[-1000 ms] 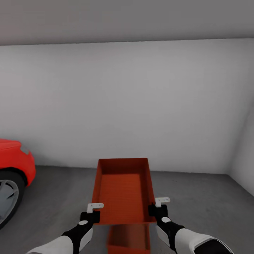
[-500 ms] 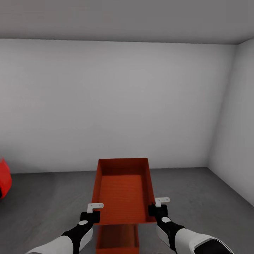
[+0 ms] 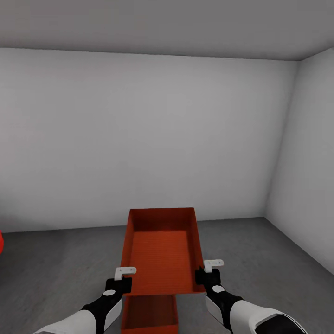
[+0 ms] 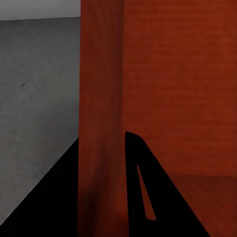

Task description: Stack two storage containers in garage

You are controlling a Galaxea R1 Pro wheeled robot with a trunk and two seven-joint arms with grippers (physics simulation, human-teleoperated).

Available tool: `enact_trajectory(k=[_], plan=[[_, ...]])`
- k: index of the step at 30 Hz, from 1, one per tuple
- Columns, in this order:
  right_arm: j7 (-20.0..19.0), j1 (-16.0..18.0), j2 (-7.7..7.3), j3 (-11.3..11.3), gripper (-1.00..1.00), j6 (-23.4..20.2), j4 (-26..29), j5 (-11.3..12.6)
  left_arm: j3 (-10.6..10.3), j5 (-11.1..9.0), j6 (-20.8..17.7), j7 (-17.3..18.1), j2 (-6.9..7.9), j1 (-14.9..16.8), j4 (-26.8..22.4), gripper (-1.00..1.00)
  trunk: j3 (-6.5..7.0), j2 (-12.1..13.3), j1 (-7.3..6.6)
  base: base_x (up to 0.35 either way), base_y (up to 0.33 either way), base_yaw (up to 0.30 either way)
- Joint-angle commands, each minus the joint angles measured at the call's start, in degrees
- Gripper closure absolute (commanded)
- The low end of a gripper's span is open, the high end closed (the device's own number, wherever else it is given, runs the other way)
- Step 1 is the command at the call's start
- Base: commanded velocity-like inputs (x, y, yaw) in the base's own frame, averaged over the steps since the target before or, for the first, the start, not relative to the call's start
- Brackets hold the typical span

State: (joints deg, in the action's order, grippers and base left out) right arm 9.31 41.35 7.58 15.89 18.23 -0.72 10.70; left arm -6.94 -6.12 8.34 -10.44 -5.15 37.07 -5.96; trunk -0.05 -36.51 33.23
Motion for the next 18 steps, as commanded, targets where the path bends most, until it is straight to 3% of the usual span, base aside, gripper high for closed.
enact_trajectory(k=[1, 18], plan=[[0.08, 0.02, 0.51, -2.89, 1.0, 0.0, -0.07, 0.03, -0.09, -0.03, 0.1, -0.37, -0.21, 0.02, -0.11, 1.0, -0.01, -0.03, 0.01, 0.0, 0.0, -0.001], [-0.08, 0.02, 0.51, -2.89, 1.0, -0.09, -0.07, -0.14, -0.09, -0.04, 0.1, -0.37, -0.21, 0.02, -0.11, 1.0, -0.48, -0.03, 0.01, 0.0, 0.0, 0.0]])
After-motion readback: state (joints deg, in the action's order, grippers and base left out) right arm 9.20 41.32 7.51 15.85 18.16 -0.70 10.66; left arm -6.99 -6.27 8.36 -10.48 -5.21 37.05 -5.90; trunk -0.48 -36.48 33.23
